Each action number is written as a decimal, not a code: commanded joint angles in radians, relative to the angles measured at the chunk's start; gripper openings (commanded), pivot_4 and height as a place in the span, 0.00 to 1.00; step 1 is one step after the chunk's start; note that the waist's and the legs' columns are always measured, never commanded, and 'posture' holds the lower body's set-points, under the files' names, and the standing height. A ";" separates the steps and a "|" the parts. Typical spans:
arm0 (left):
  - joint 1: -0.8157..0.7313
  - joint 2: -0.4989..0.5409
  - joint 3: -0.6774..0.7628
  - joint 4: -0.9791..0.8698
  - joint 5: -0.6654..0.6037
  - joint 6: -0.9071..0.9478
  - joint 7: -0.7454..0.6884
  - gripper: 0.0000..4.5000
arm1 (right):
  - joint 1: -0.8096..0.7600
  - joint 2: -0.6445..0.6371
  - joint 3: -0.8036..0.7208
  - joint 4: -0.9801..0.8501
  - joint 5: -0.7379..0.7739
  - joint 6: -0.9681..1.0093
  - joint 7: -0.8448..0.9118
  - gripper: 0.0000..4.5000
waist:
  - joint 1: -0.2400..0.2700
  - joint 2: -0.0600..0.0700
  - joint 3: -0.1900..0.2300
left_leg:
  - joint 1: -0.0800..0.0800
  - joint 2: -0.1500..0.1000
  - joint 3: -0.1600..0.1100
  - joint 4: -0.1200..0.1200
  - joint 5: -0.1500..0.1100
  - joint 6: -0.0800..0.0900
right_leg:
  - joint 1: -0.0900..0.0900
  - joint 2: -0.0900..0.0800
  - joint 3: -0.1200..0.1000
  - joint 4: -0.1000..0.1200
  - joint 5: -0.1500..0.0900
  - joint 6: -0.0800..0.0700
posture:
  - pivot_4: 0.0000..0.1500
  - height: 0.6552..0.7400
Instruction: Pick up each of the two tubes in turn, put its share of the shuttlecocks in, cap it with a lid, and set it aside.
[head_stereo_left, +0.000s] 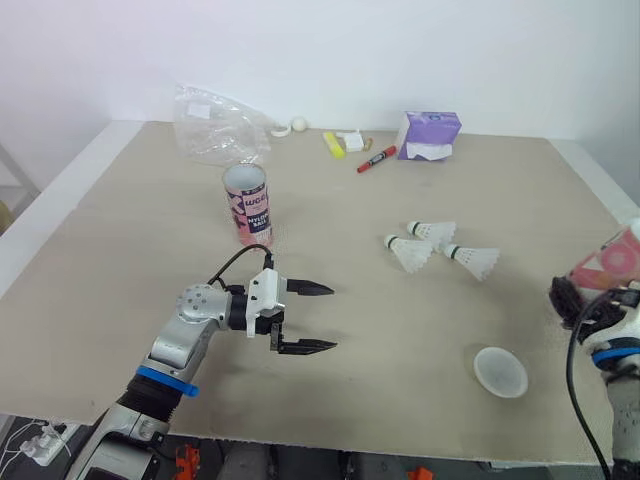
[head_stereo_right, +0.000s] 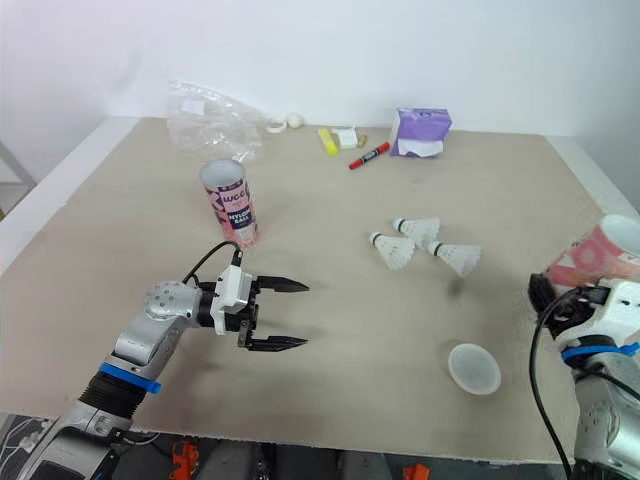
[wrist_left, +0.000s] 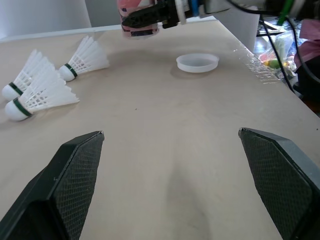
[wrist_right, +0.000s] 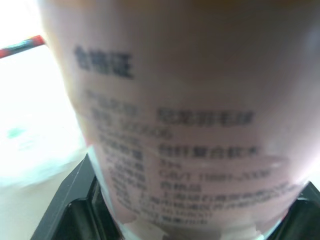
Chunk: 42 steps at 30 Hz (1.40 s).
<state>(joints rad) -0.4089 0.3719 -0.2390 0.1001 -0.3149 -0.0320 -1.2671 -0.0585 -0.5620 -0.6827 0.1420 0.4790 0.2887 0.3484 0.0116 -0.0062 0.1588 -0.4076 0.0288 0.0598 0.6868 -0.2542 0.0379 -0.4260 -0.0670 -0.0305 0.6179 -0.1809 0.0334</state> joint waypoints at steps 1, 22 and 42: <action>-0.008 0.005 0.007 -0.039 -0.009 0.001 0.007 1.00 | -0.039 -0.042 -0.032 0.076 -0.033 -0.074 -0.025 0.73 | -0.001 0.000 0.000 | 0.000 0.000 0.000 0.000 0.000 0.000 | 0.000 0.000 0.001 0.000 0.000 0.000 | 1.00 1.00; -0.013 0.013 0.000 -0.043 -0.001 0.001 0.009 1.00 | -0.016 -0.034 -0.005 0.146 -0.045 -0.124 -0.022 0.97 | -0.004 0.000 0.000 | 0.001 -0.001 0.006 -0.001 -0.003 0.005 | -0.001 0.010 0.025 0.000 -0.001 0.005 | 1.00 1.00; -0.039 -0.003 -0.018 0.001 0.011 -0.022 -0.015 1.00 | 0.300 0.092 -0.097 -0.335 0.090 0.052 -0.114 0.97 | -0.003 0.001 0.000 | 0.001 0.000 0.005 -0.001 -0.003 0.005 | -0.001 0.011 0.028 0.000 -0.003 0.006 | 1.00 1.00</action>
<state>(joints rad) -0.4294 0.3694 -0.2615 0.1088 -0.3032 -0.0389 -1.2749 0.2360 -0.4673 -0.7288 -0.1330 0.5481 0.3382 0.2460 0.0081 -0.0055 0.1586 -0.4066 0.0283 0.0654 0.6855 -0.2577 0.0435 -0.4274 -0.0565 -0.0024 0.6177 -0.1842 0.0395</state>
